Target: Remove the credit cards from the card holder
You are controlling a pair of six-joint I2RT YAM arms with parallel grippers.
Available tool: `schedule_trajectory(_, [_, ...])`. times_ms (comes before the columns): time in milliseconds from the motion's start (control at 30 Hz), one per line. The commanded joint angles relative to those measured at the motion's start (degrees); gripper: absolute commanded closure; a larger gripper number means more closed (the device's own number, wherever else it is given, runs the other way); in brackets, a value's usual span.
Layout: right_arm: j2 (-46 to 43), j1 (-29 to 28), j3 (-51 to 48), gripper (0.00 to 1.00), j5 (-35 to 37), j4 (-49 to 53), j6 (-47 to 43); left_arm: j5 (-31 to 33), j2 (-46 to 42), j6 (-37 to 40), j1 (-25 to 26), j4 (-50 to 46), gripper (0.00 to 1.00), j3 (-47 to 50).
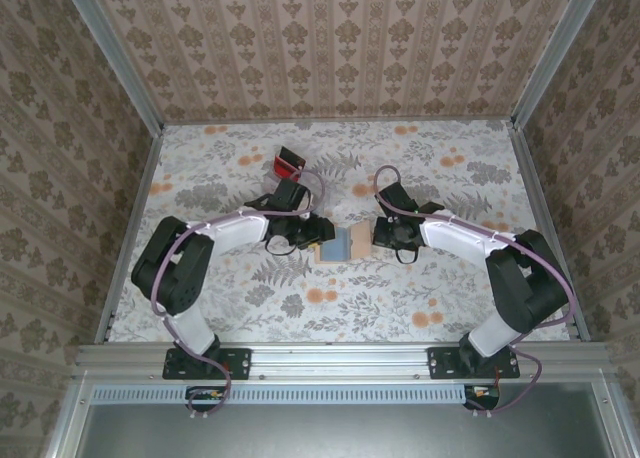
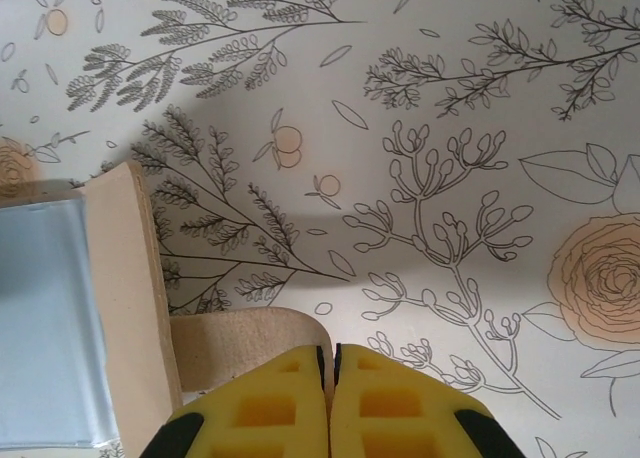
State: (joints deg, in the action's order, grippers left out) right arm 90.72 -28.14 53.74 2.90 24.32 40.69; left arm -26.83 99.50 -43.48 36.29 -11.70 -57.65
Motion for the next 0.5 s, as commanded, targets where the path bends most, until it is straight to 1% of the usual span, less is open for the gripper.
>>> schedule_trajectory(0, [0.4, 0.5, -1.2, 0.93, 0.9, -0.2, -0.2, 1.5, 1.7, 0.6, 0.2, -3.7, 0.54, -1.7])
schedule_trajectory(300, [0.7, 0.9, -1.0, 0.92, 0.4, 0.2, -1.4, 1.5, 3.8, -0.3, 0.8, -3.4, 0.55, -2.3])
schedule_trajectory(467, [0.7, 0.9, -0.9, 0.93, 0.8, 0.4, -1.7, 1.3, 3.4, 0.0, 1.1, -3.6, 0.56, -2.2])
